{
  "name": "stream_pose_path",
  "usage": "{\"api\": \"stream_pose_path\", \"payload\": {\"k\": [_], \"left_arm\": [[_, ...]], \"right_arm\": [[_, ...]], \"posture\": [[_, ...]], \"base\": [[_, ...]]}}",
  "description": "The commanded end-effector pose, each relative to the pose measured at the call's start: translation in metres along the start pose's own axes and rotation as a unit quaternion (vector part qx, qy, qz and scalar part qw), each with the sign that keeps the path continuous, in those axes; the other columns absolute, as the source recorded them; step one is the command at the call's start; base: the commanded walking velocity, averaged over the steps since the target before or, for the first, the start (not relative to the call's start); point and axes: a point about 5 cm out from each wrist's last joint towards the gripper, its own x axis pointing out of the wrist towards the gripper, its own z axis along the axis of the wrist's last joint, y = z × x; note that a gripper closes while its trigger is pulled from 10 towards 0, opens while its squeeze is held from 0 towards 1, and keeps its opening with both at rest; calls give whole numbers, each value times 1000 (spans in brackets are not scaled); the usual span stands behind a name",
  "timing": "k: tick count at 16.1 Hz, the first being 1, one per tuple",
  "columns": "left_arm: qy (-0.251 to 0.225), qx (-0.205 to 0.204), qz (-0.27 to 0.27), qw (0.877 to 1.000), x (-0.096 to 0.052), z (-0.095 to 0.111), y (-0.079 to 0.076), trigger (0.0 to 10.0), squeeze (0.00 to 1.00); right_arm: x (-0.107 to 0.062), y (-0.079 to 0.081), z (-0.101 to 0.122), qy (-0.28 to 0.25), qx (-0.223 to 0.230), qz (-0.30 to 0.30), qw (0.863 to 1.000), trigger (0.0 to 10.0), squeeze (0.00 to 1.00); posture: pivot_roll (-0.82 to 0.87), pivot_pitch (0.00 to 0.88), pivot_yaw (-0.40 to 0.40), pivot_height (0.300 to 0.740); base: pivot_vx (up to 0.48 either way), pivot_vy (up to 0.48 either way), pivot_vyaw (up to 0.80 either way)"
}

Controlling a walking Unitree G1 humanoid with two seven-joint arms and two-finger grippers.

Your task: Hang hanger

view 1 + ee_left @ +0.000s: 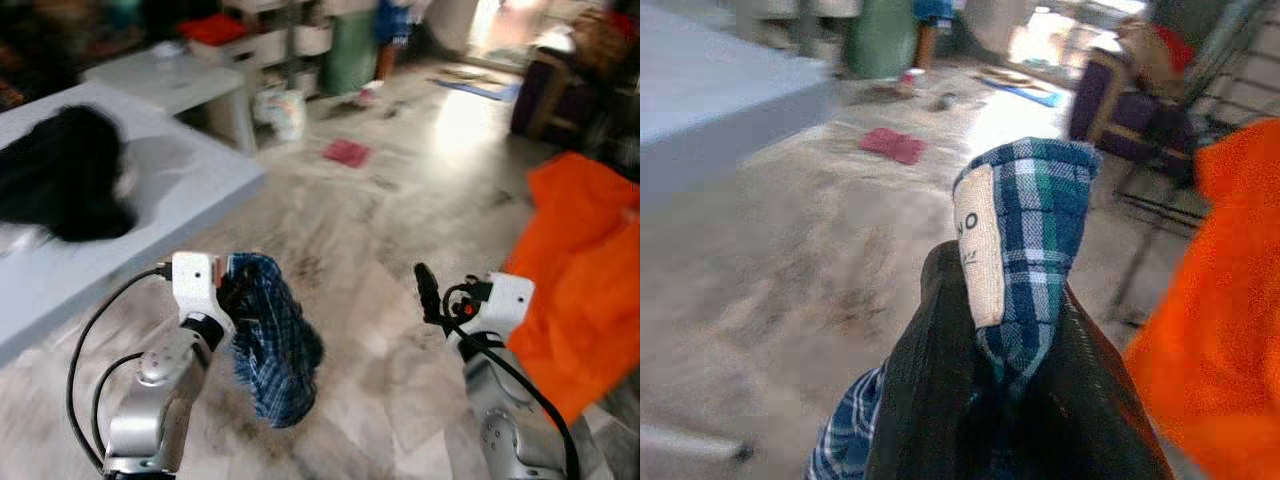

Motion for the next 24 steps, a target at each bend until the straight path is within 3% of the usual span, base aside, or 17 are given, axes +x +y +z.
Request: {"api": "stream_pose_path", "payload": {"k": [1, 7, 8, 9, 14, 19, 22, 23, 24], "left_arm": [[-4, 0, -10, 1000, 1, 2, -5, 10000, 0], [-4, 0, -10, 1000, 1, 2, -5, 10000, 0], [8, -12, -8, 1000, 1, -5, -6, 10000, 0], [27, -26, -16, 999, -1, -16, -14, 10000, 0], [31, -39, -33, 998, -2, -17, -24, 10000, 0], [34, -38, -30, 998, -3, -17, -24, 10000, 0], [19, -29, -36, 999, -5, -12, -19, 10000, 0], [22, 28, -53, 998, -3, -7, -13, 10000, 0], [16, 57, -67, 996, 0, 0, -9, 10000, 0]], "right_arm": [[0, -3, 4, -8, -4, -6, 1000, 10000, 0], [0, -3, 4, -8, -4, -6, 1000, 10000, 0], [1, -5, 4, -2, -14, -2, 1000, 10000, 0], [4, -7, 5, 7, -28, 4, 1000, 10000, 0], [5, -7, 3, 12, -29, 6, 1000, 10000, 0], [6, -7, 4, 12, -32, 7, 999, 10000, 0], [5, -7, 4, 13, -33, 8, 999, 10000, 0], [5, -6, 5, 16, -37, 12, 999, 10000, 0], [4, -6, 5, 18, -38, 13, 999, 10000, 0]], "posture": [[78, 56, -13, 740], [78, 56, -13, 740], [58, 54, -56, 740], [57, 55, -55, 740], [62, 56, -64, 740], [60, 59, -67, 740], [57, 60, -68, 740], [58, 63, -67, 740], [57, 65, -69, 740]], "base": [[296, 296, -400], [296, 296, -400], [0, 472, -800], [0, 0, -800], [0, 0, -800], [0, 0, -800], [0, 0, -800], [0, 0, -800], [0, 0, -800]]}}
